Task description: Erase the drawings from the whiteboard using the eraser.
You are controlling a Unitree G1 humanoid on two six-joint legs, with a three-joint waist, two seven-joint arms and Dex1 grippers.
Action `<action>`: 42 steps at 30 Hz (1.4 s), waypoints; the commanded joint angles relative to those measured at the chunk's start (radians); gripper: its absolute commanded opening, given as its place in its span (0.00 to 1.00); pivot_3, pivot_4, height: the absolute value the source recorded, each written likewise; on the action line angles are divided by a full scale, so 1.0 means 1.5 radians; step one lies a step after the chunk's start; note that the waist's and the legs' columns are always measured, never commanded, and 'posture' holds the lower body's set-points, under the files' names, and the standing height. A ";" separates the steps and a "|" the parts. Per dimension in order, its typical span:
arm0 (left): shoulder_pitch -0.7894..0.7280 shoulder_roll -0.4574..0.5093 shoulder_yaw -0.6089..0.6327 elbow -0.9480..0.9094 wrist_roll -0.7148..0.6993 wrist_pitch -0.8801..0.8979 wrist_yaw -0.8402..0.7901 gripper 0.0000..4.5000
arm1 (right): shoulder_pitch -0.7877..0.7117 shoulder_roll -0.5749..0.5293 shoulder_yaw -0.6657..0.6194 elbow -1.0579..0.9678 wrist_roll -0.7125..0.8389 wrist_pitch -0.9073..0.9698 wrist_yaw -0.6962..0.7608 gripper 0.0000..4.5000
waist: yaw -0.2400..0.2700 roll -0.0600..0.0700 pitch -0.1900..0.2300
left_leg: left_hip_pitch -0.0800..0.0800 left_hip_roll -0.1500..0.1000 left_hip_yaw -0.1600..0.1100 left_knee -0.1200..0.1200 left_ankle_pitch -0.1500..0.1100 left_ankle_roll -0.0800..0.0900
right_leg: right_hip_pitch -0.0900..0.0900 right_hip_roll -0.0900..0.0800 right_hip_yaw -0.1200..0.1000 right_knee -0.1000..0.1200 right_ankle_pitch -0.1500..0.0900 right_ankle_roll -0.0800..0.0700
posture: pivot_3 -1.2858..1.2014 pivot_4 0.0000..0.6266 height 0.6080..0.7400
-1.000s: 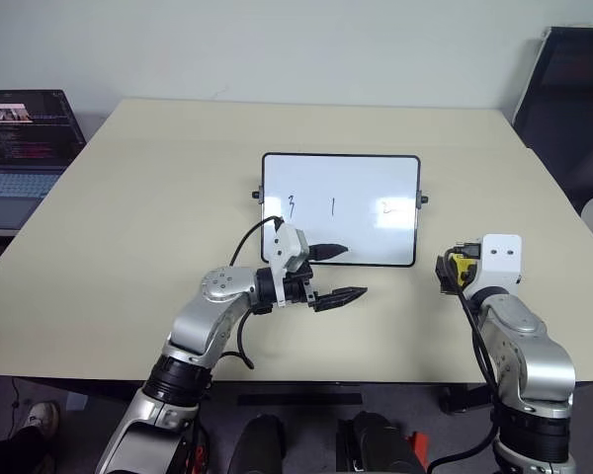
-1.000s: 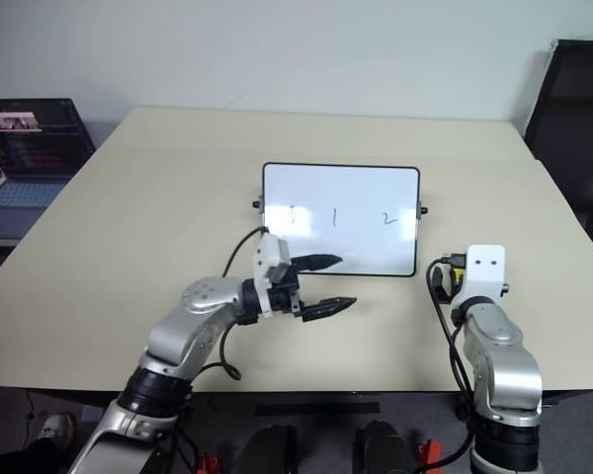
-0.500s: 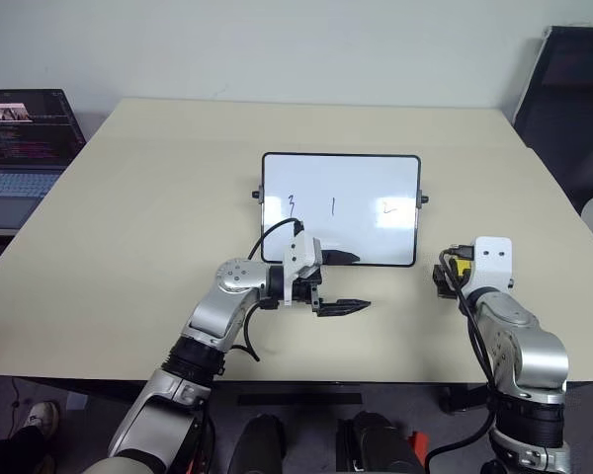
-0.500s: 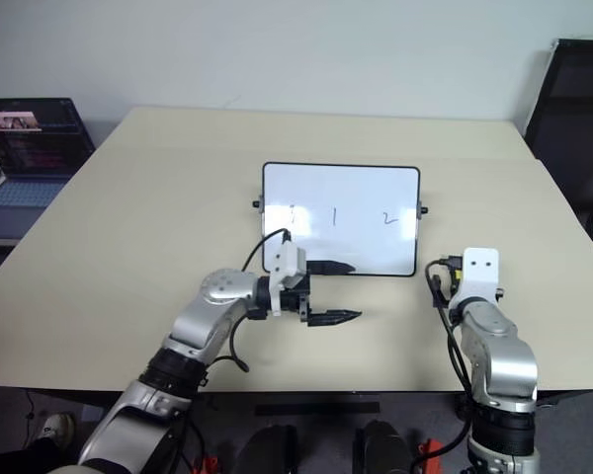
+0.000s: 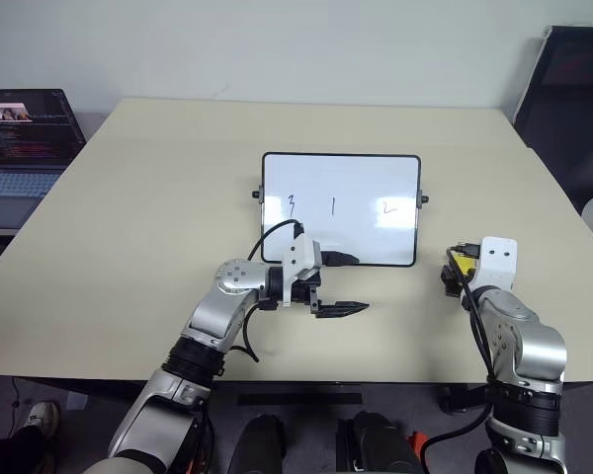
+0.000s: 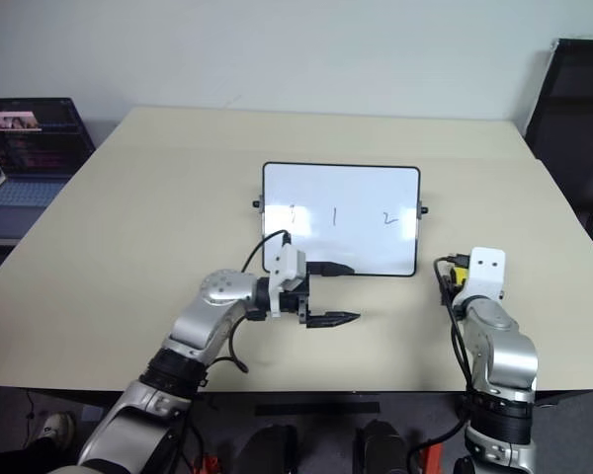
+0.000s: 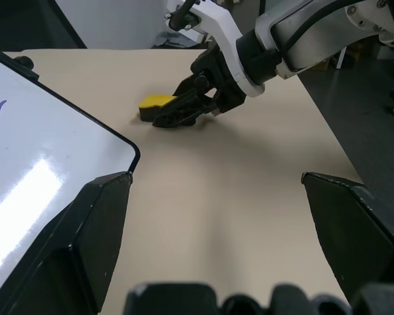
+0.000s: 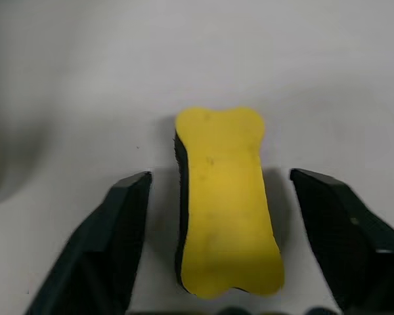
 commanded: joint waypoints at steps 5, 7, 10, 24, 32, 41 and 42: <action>-0.011 -0.005 0.011 -0.019 0.000 -0.014 0.008 1.00 | -0.009 0.007 -0.017 -0.034 0.011 0.006 -0.017 0.71 | 0.000 0.000 0.000 | 0.000 0.000 0.000 0.000 0.000 0.000 | 0.000 0.000 0.000 0.000 0.000 0.000 | 0.52 0.24 1.00; -0.012 -0.005 0.011 -0.019 0.000 -0.014 0.009 1.00 | -0.008 0.007 -0.018 -0.036 0.011 0.006 -0.020 0.71 | 0.000 0.000 0.000 | 0.000 0.000 0.000 0.000 0.000 0.000 | 0.000 0.000 0.000 0.000 0.000 0.000 | 0.52 0.24 1.00; -0.013 -0.005 0.011 -0.019 -0.001 -0.015 0.010 1.00 | -0.009 0.007 -0.020 -0.039 0.012 0.006 -0.023 0.71 | 0.000 0.000 0.000 | 0.000 0.000 0.000 0.000 0.000 0.000 | 0.000 0.000 0.000 0.000 0.000 0.000 | 0.52 0.24 1.00; -0.016 -0.007 0.015 -0.019 0.000 -0.015 0.016 1.00 | -0.021 0.007 -0.028 -0.038 0.022 0.004 -0.033 0.71 | 0.000 0.000 0.000 | 0.000 0.000 0.000 0.000 0.000 0.000 | 0.000 0.000 0.000 0.000 0.000 0.000 | 0.52 0.24 1.00; -0.019 -0.007 0.016 -0.016 0.002 -0.016 0.018 1.00 | -0.015 -0.019 0.007 -0.034 0.007 -0.033 -0.016 0.71 | 0.000 0.000 0.000 | 0.000 0.000 0.000 0.000 0.000 0.000 | 0.000 0.000 0.000 0.000 0.000 0.000 | 0.52 0.24 1.00; -0.018 -0.008 0.016 -0.017 0.001 -0.016 0.020 1.00 | -0.032 0.034 -0.062 -0.041 0.064 0.007 -0.033 0.71 | 0.000 0.000 0.000 | 0.000 0.000 0.000 0.000 0.000 0.000 | 0.000 0.000 0.000 0.000 0.000 0.000 | 0.52 0.24 1.00; -0.017 -0.008 0.015 -0.017 0.001 -0.016 0.020 1.00 | -0.041 0.045 -0.078 -0.043 0.074 0.019 -0.039 0.71 | 0.000 0.000 0.000 | 0.000 0.000 -0.001 0.000 0.000 0.000 | 0.000 0.000 0.000 0.000 0.000 0.000 | 0.52 0.24 1.00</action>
